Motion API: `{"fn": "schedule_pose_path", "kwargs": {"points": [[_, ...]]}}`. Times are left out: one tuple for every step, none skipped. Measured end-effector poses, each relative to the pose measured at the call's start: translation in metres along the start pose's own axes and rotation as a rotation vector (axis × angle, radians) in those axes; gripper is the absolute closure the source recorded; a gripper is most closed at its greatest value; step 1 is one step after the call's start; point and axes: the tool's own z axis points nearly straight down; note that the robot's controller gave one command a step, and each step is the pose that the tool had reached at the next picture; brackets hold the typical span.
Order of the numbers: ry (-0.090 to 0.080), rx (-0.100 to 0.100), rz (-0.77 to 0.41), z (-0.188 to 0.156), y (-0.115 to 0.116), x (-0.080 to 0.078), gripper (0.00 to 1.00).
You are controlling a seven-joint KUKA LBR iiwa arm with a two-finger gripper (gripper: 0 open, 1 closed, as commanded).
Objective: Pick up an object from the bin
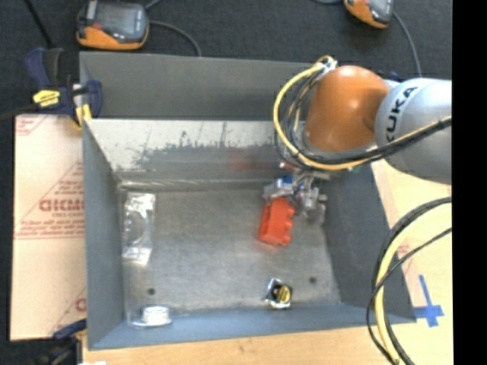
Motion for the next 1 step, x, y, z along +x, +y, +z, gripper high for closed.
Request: {"fn": "schedule_pose_path", "kwargs": {"points": [[0.002,0.004,0.019,-0.1399,0.0136,-0.0218,1.00]]}}
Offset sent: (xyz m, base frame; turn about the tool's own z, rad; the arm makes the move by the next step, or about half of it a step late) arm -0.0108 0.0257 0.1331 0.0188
